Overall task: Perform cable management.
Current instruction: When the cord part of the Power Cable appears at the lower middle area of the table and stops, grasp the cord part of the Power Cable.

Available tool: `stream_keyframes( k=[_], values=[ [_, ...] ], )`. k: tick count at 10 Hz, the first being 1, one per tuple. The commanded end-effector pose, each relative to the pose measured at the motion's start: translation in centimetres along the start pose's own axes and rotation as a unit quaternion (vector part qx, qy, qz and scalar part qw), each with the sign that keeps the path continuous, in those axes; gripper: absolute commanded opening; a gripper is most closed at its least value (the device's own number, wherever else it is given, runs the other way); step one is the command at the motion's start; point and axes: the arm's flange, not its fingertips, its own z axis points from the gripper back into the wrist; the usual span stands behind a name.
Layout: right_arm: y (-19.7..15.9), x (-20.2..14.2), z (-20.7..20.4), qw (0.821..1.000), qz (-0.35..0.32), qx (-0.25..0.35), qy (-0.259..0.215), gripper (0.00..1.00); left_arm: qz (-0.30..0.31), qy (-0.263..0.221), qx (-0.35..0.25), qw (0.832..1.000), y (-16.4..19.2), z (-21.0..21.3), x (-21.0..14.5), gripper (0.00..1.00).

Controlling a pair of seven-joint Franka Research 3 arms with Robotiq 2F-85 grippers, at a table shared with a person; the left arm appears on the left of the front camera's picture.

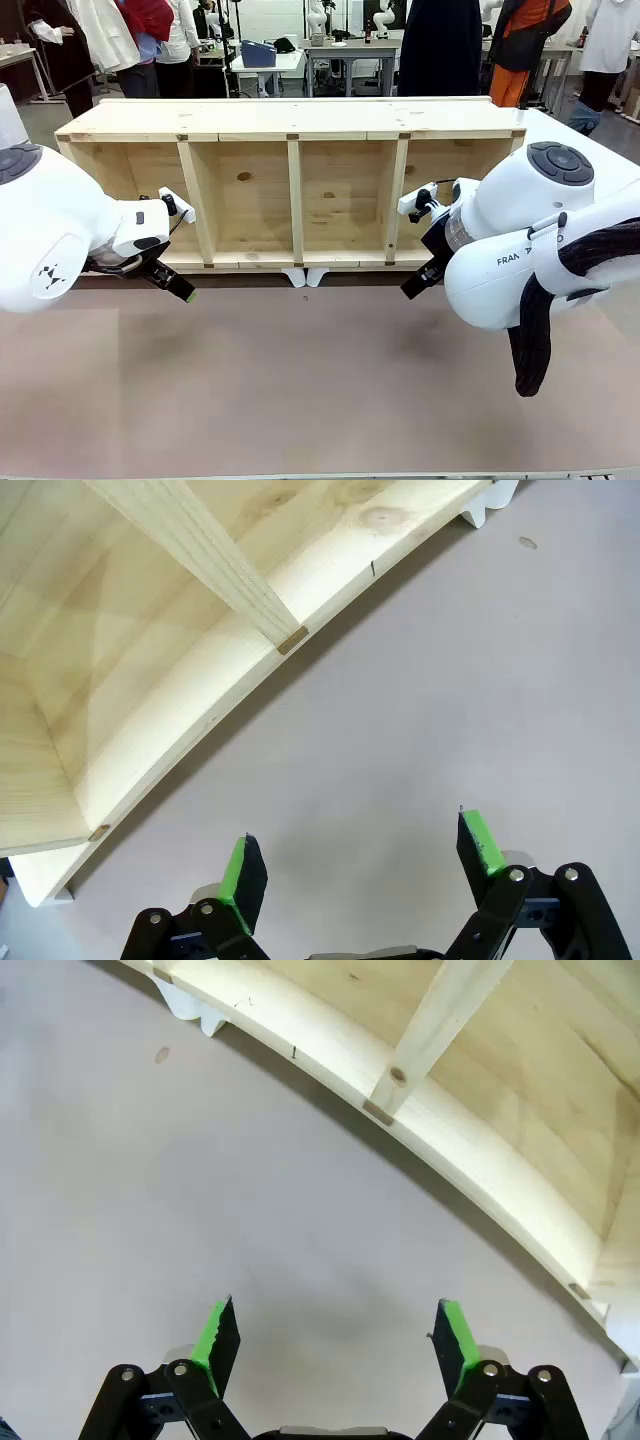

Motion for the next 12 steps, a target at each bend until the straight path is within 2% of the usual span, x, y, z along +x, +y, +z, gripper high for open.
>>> stream_keyframes(
  k=[1, 10, 12],
  values=[
    [0.0, 0.0, 0.0, 1.000, 0.000, 0.000, 0.000, 1.00, 0.000, 0.000, 0.000, 1.000, 0.0, 0.0, 0.0, 1.00],
    [0.0, 0.0, 0.0, 1.000, 0.000, 0.000, 0.000, 1.00, 0.000, 0.000, 0.000, 1.000, 0.0, 0.0, 0.0, 1.00],
    [-0.5, -0.9, 2.2, 1.000, 0.003, -0.002, -0.006, 1.00, -0.002, -0.010, 0.008, 1.000, -0.5, 2.8, -0.8, 1.00]
  ],
)
